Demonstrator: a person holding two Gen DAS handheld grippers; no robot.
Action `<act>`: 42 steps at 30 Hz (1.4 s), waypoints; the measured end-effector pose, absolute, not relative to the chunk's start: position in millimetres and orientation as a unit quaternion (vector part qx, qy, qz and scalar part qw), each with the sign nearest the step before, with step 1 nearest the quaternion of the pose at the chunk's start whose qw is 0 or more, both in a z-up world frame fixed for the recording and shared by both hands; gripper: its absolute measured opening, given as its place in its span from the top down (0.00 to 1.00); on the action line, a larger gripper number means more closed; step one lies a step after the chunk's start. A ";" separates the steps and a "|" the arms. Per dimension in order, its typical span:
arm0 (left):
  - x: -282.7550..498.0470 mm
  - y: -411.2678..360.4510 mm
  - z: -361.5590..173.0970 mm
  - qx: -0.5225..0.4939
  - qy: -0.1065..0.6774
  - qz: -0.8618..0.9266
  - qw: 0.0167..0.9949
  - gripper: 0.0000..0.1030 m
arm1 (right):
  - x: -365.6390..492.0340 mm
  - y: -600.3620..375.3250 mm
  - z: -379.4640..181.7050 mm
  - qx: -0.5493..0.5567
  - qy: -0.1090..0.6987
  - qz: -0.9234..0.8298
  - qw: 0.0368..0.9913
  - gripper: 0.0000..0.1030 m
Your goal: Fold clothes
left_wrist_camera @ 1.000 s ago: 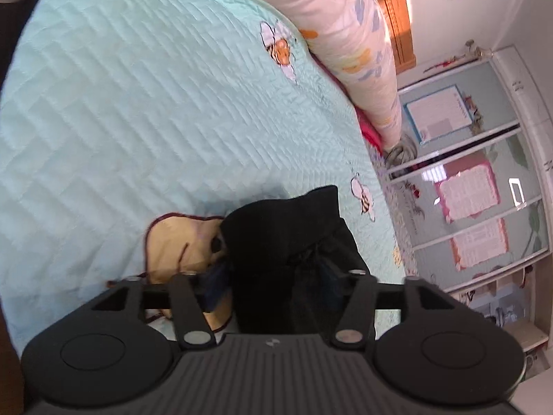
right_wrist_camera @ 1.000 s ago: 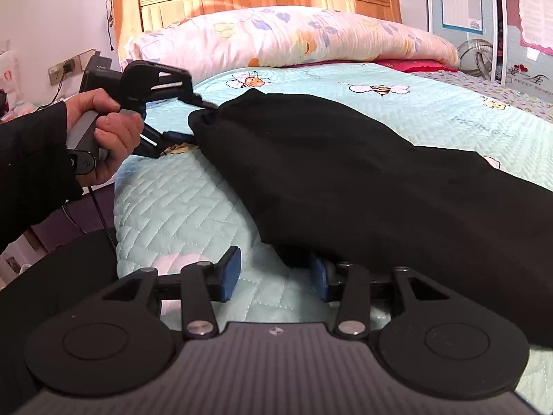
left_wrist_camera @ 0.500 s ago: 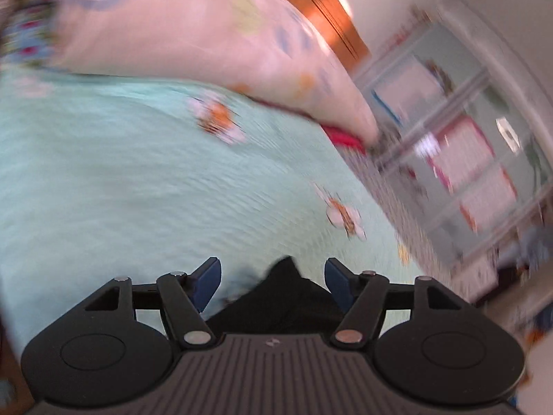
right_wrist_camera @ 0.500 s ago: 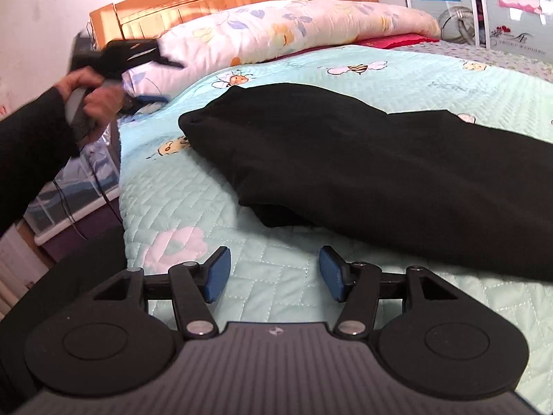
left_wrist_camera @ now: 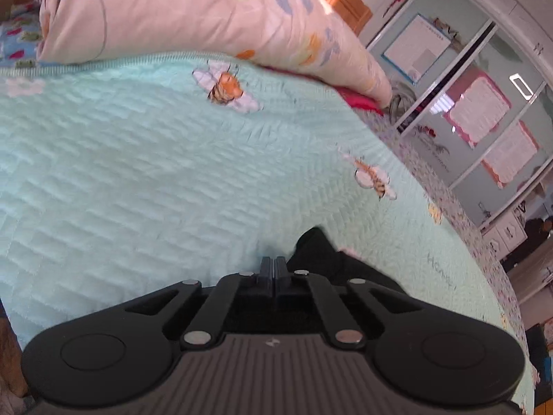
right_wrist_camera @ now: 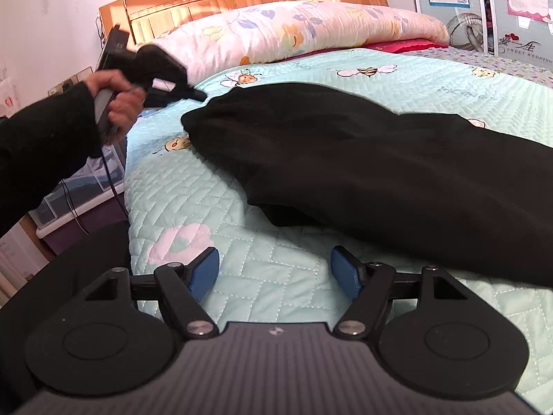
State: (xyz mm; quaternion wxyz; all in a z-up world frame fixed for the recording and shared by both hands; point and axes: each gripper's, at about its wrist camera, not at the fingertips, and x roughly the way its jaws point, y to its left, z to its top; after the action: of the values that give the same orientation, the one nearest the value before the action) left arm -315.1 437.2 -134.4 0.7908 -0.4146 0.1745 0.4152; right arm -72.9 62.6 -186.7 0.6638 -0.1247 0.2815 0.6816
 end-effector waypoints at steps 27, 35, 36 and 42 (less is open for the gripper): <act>-295.1 320.3 -114.0 -0.165 0.137 0.364 0.906 0.98 | -73.8 67.7 -188.6 -0.126 0.282 0.686 0.658 0.23; -277.7 367.1 -110.7 -0.198 0.157 0.380 0.889 0.89 | -76.0 68.0 -188.9 -0.134 0.277 0.685 0.661 0.23; -273.3 378.4 -112.8 -0.215 0.166 0.382 0.883 0.70 | -75.9 68.0 -188.9 -0.135 0.277 0.684 0.661 0.23; -272.5 439.4 -142.8 -0.369 0.181 0.400 0.819 0.47 | -78.4 68.3 -185.6 -0.143 0.275 0.682 0.662 0.23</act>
State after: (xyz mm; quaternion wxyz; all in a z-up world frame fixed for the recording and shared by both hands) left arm -272.5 439.4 -142.8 0.8194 -0.3688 0.1807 0.3999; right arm -78.4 68.3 -185.6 0.6623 -0.1429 0.2745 0.6823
